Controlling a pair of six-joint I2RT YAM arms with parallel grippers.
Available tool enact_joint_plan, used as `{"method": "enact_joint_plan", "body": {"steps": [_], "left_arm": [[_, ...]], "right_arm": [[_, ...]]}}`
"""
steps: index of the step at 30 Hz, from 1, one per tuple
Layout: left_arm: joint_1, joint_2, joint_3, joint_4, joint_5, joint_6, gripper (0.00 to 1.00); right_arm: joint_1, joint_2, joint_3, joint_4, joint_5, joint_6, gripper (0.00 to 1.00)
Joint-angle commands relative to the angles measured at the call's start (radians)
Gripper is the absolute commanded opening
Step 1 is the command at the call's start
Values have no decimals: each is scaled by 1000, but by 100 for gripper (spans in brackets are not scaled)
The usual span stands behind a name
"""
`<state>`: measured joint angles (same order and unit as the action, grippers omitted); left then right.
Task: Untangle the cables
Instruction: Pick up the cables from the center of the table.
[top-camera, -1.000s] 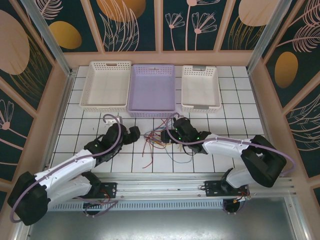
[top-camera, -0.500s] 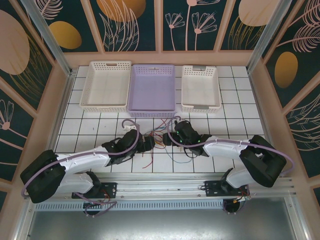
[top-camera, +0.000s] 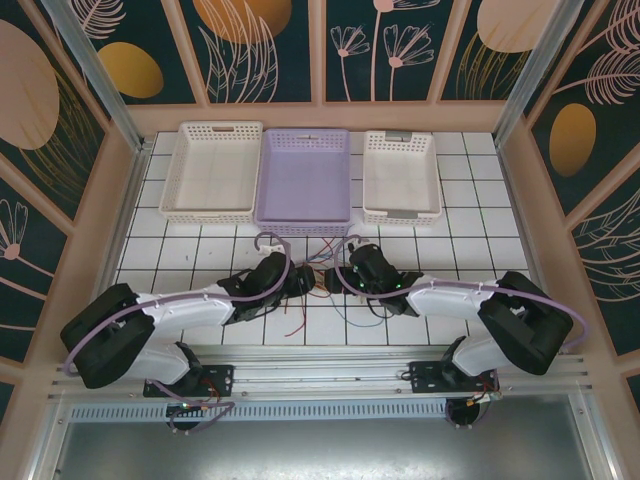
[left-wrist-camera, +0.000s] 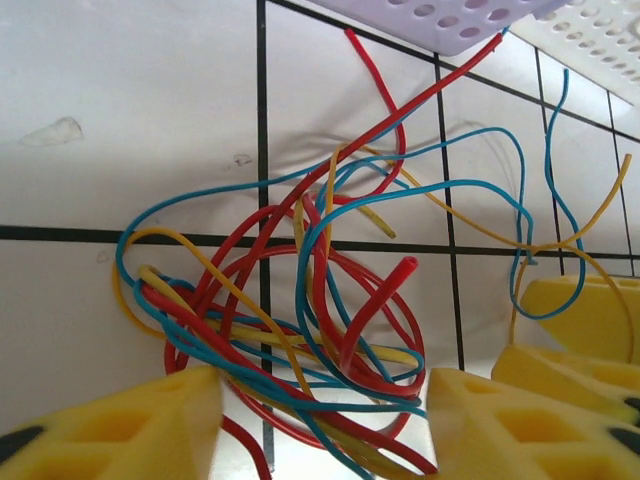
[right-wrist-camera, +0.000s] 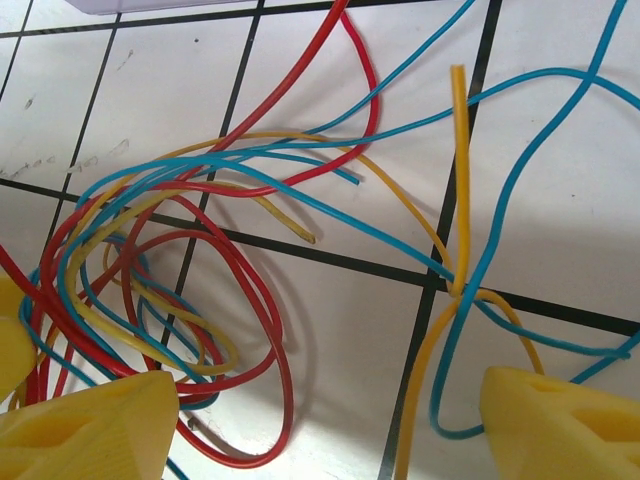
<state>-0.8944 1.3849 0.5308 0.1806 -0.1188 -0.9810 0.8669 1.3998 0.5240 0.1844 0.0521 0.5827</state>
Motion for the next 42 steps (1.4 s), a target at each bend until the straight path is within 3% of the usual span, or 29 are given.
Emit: {"method": "enact_joint_plan", "body": {"steps": [1, 15, 24, 33, 42], "left_arm": [[-4, 14, 22, 19, 7, 0, 51], [-4, 109, 43, -5, 7, -5, 46], [-3, 105, 45, -7, -26, -11, 31], [-4, 61, 12, 2, -35, -17, 0], [-4, -111, -14, -6, -103, -48, 0]], "right_arm": [[11, -40, -22, 26, -3, -4, 79], [31, -106, -61, 55, -12, -15, 79], [37, -150, -64, 22, -10, -14, 79], [37, -195, -56, -42, -24, 1, 79], [36, -284, -14, -162, -3, 14, 79]]}}
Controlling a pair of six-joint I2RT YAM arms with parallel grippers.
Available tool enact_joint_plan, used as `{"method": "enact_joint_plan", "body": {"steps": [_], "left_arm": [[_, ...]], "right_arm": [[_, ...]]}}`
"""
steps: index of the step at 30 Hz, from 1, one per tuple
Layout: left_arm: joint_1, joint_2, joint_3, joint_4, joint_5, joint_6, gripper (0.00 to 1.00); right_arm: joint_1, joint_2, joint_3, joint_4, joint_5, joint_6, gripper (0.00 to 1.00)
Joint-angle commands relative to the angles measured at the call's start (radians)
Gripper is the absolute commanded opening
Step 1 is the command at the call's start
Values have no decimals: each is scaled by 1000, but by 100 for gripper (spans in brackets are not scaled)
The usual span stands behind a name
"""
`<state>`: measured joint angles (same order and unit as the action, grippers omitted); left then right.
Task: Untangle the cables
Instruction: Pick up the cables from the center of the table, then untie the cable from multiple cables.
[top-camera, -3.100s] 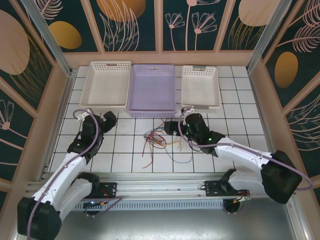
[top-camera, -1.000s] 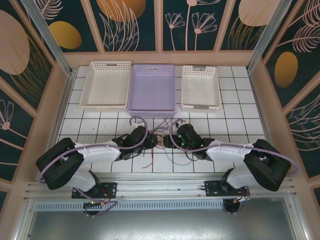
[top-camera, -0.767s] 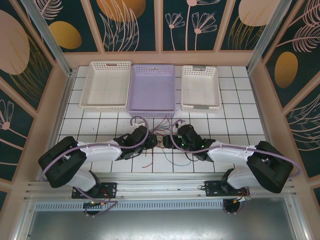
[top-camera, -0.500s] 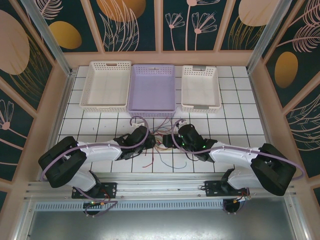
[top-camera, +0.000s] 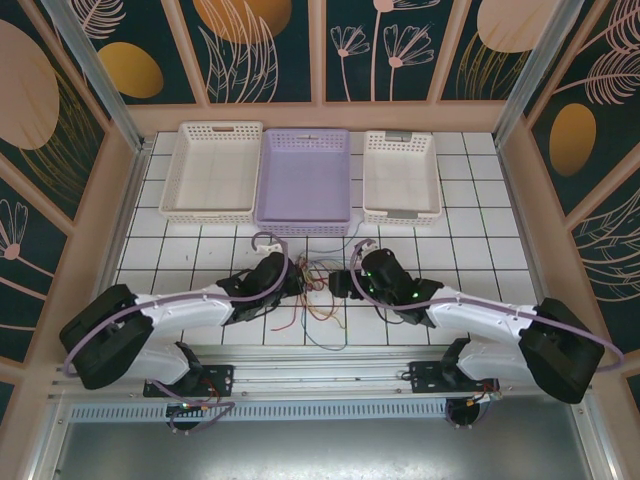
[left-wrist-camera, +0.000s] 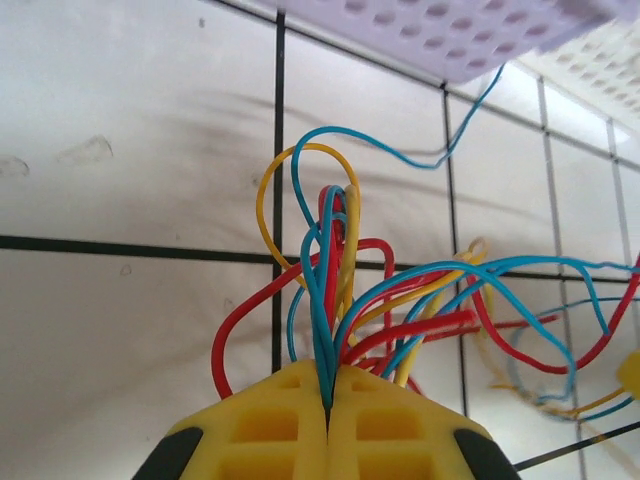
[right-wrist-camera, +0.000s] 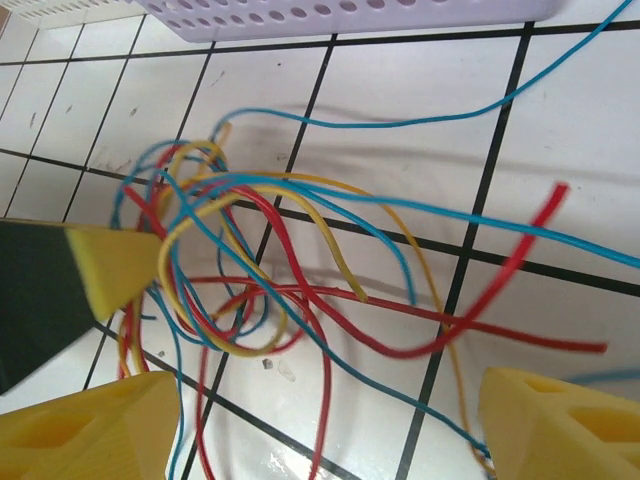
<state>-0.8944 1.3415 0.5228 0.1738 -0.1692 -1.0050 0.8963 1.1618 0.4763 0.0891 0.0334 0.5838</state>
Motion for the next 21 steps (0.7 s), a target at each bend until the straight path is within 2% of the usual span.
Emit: {"method": "enact_joint_plan", "body": {"steps": [1, 7, 15, 21], "left_arm": [[-3, -88, -3, -3, -65, -25, 0], [-4, -191, 45, -45, -122, -17, 0], [-4, -265, 105, -61, -118, 22, 0], [-4, -278, 138, -48, -100, 63, 0]], "right_arm": [[7, -60, 39, -77, 19, 12, 79], [7, -132, 45, -100, 12, 4, 79], [0, -318, -1, -11, -49, -20, 79], [-12, -357, 19, 3, -92, -45, 79]]}}
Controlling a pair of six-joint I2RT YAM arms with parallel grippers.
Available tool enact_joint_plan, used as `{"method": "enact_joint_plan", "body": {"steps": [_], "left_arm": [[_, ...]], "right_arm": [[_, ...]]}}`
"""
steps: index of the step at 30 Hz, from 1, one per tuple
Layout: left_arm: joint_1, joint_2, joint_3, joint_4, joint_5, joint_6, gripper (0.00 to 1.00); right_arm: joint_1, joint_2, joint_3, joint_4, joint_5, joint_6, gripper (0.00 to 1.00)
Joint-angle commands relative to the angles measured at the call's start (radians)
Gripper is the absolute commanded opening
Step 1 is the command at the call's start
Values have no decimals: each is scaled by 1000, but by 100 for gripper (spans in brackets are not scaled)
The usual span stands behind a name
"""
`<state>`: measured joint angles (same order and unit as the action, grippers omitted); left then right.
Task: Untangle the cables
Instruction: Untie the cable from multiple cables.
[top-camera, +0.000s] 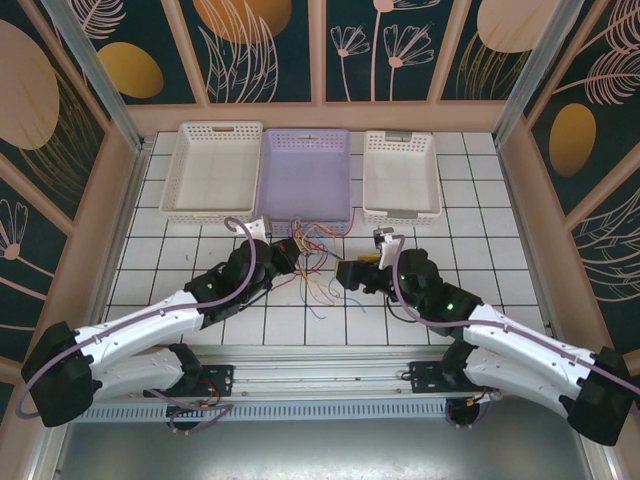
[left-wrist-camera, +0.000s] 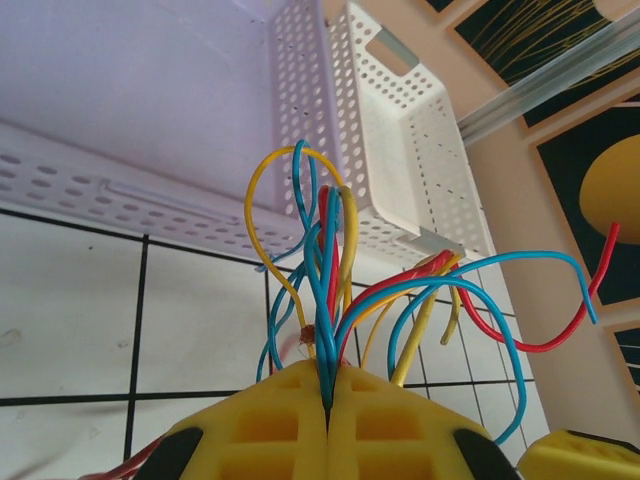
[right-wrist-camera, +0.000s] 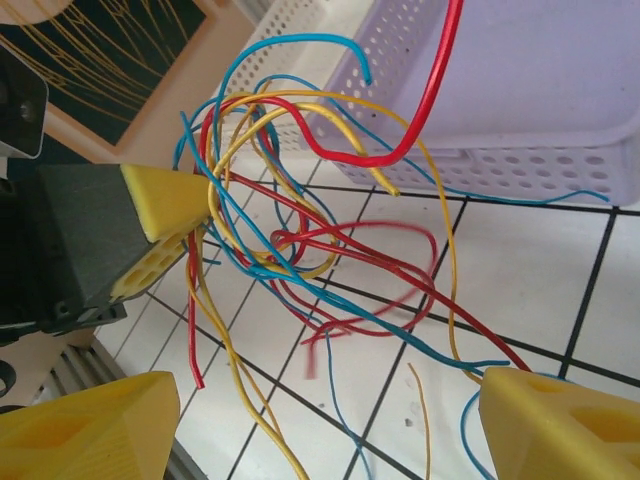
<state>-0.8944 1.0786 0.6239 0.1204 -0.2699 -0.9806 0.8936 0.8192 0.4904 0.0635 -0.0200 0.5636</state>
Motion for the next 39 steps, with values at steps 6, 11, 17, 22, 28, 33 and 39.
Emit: {"method": "enact_joint_plan", "body": {"steps": [6, 11, 17, 22, 28, 33, 39], "left_arm": [[-5, -24, 47, 10, 21, 48, 0], [-3, -43, 47, 10, 19, 51, 0], [-4, -50, 56, 10, 33, 63, 0], [-4, -51, 48, 26, 40, 61, 0], [-4, -61, 48, 31, 37, 61, 0], [-4, -68, 52, 35, 35, 65, 0], [-4, -57, 48, 56, 54, 56, 0]], "right_arm": [[-105, -11, 60, -22, -92, 2, 72], [-202, 31, 38, -2, -218, 5, 65], [-236, 64, 34, -2, -193, -47, 61], [-268, 62, 21, 135, -284, -16, 60], [-265, 182, -8, 236, -384, 10, 52], [-262, 224, -89, 350, -415, 24, 52], [-262, 280, -107, 429, -425, 12, 51]]}}
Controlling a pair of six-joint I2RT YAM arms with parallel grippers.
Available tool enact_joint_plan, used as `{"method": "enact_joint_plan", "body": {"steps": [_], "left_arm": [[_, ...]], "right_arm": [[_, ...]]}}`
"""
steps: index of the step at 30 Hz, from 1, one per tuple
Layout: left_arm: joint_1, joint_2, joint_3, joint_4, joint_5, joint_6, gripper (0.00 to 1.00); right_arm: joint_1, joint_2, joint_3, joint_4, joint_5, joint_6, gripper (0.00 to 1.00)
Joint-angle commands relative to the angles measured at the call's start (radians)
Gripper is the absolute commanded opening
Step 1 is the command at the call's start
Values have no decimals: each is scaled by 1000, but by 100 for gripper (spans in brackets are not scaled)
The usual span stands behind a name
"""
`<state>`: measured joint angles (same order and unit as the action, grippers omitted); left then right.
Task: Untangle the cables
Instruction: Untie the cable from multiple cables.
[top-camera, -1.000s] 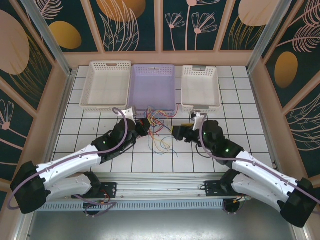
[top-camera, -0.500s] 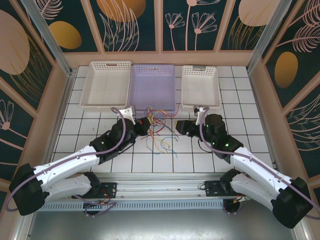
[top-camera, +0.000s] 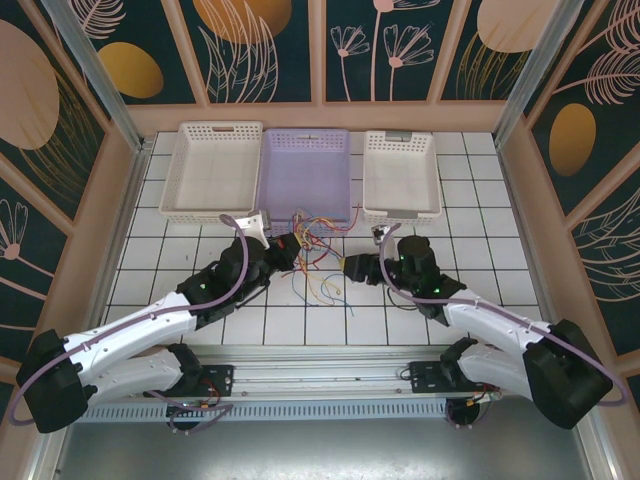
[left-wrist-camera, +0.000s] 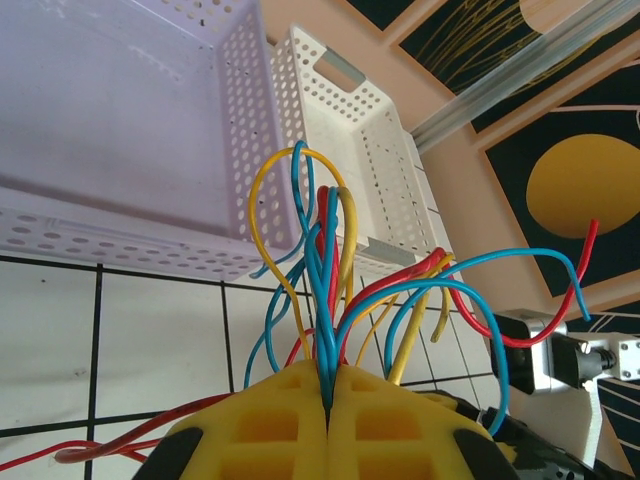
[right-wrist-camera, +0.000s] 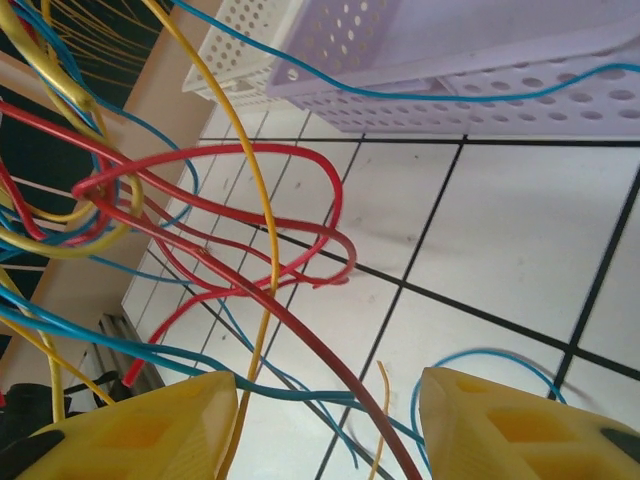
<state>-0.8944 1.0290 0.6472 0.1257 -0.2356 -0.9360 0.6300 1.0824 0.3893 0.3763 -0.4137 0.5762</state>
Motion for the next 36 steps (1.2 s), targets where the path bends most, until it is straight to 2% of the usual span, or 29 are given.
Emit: {"method": "enact_joint_plan", "body": {"steps": [1, 10, 16, 24, 32, 36], "left_arm": [[-4, -6, 23, 55, 22, 9, 0], [-3, -9, 24, 64, 38, 4, 0], [-4, -17, 23, 63, 36, 3, 0], [-3, -21, 21, 58, 34, 6, 0], [-3, -51, 19, 16, 3, 24, 0], [-4, -74, 17, -20, -17, 33, 0]], "right_arm": [[2, 34, -3, 131, -39, -3, 51], [8, 134, 29, 219, -69, -10, 46], [62, 174, 33, 278, -100, -20, 42], [88, 180, 24, 260, -69, -35, 22], [86, 68, -10, 135, 22, -75, 0], [77, -27, -35, 29, 116, -84, 0]]}}
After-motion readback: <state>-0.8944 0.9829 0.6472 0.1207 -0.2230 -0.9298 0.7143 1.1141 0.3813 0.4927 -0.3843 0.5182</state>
